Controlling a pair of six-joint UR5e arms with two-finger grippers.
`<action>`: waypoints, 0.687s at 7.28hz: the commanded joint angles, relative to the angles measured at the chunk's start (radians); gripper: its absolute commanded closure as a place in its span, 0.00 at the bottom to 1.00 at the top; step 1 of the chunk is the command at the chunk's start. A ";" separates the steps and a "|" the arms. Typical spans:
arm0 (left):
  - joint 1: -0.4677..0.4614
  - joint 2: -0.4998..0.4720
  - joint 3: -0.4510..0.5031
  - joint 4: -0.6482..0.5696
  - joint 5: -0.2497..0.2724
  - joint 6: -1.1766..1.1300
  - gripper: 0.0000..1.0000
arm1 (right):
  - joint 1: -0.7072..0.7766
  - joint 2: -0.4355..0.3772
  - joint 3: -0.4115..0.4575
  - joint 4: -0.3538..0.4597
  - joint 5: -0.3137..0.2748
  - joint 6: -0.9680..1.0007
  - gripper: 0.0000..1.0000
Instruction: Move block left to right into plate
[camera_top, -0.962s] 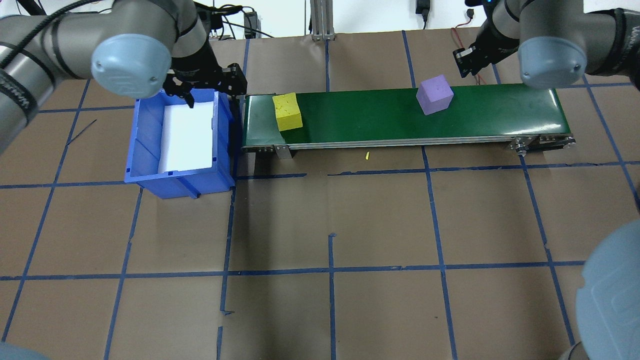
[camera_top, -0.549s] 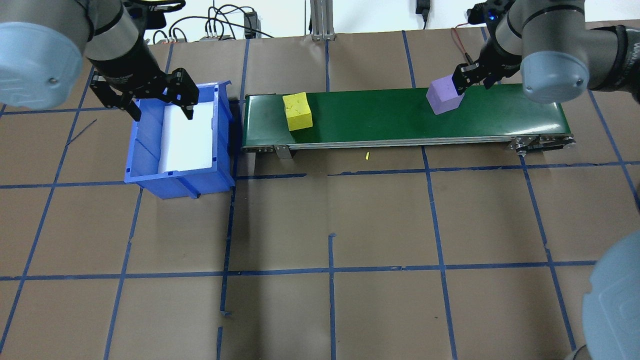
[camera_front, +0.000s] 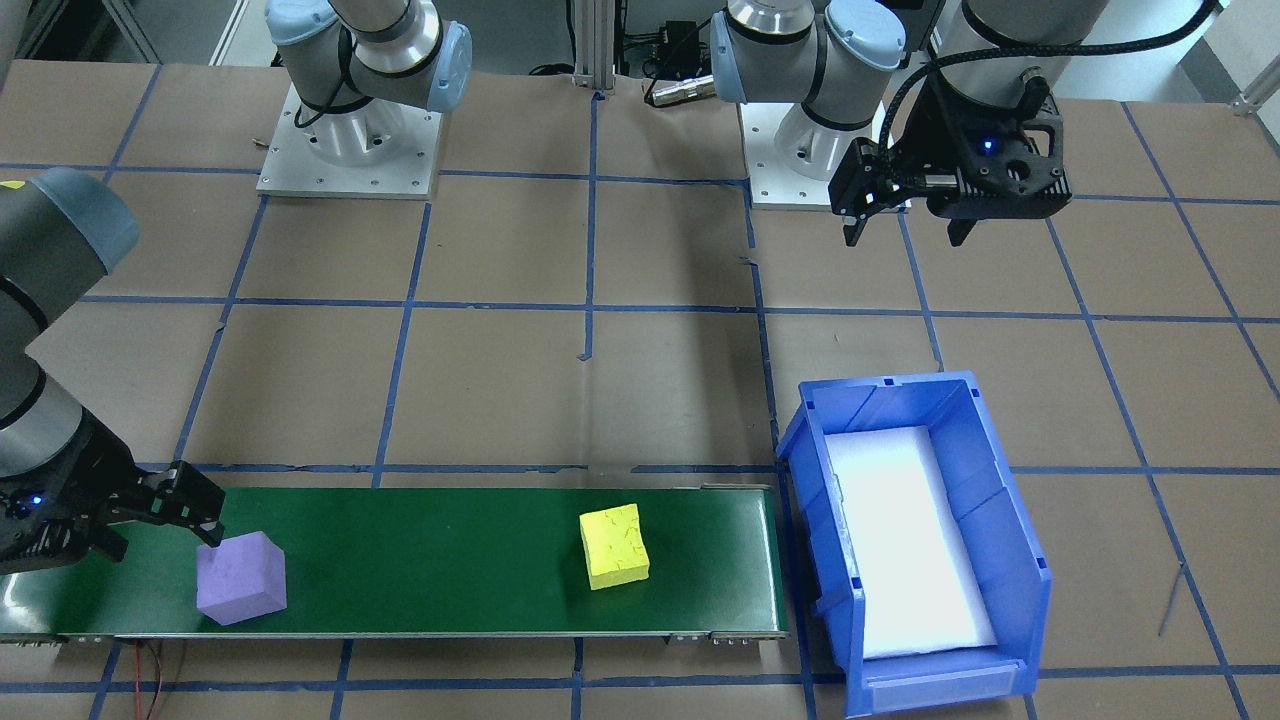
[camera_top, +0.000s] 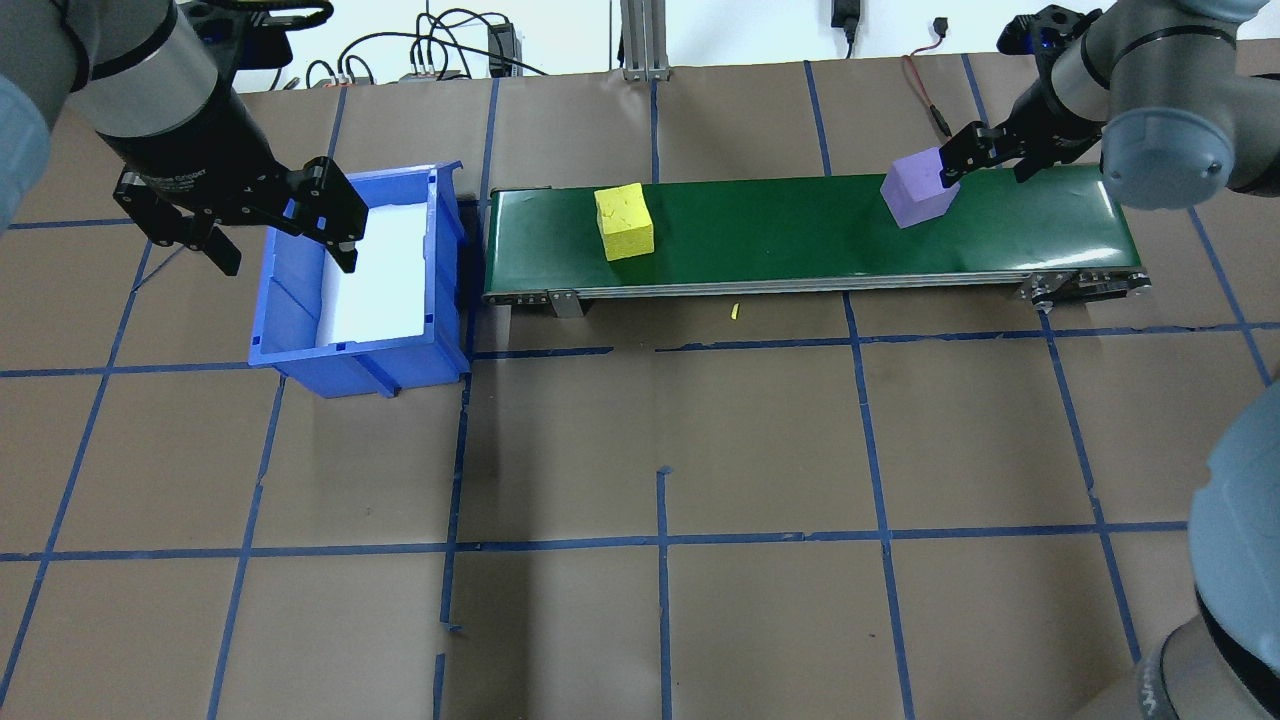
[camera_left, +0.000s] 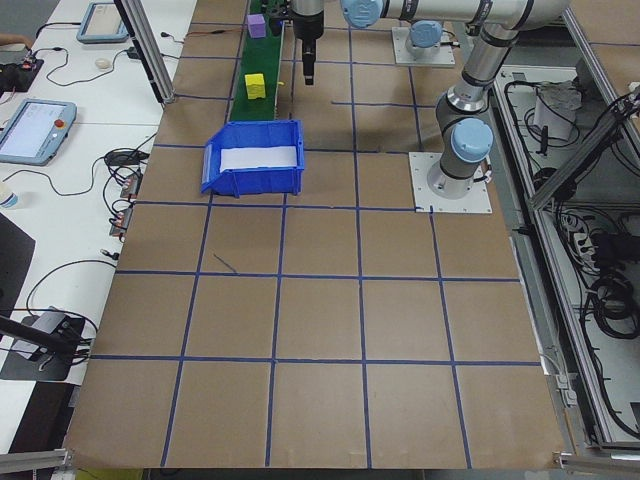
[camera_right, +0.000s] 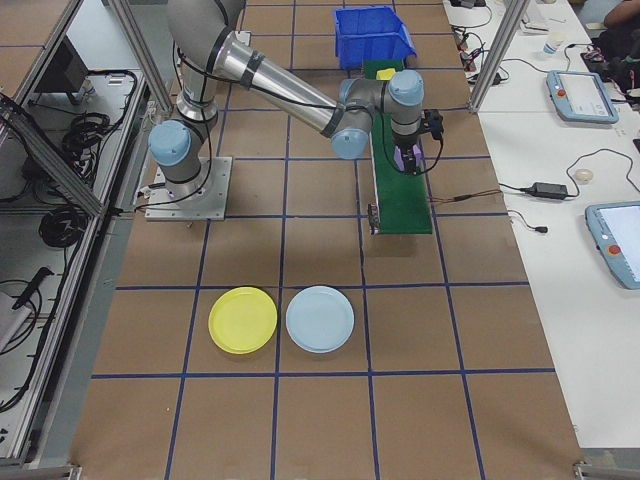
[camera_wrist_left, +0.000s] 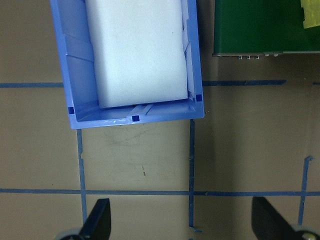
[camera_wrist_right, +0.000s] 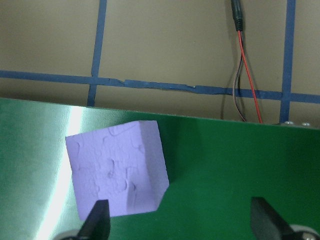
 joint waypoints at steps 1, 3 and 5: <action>-0.008 0.006 -0.004 -0.002 -0.005 0.001 0.00 | -0.004 0.029 -0.032 0.001 0.059 0.007 0.00; -0.009 0.006 -0.001 0.001 -0.001 -0.007 0.00 | -0.004 0.069 -0.075 0.002 0.073 0.015 0.00; -0.009 0.006 0.005 0.000 -0.001 -0.007 0.00 | -0.004 0.091 -0.059 -0.001 0.072 0.010 0.00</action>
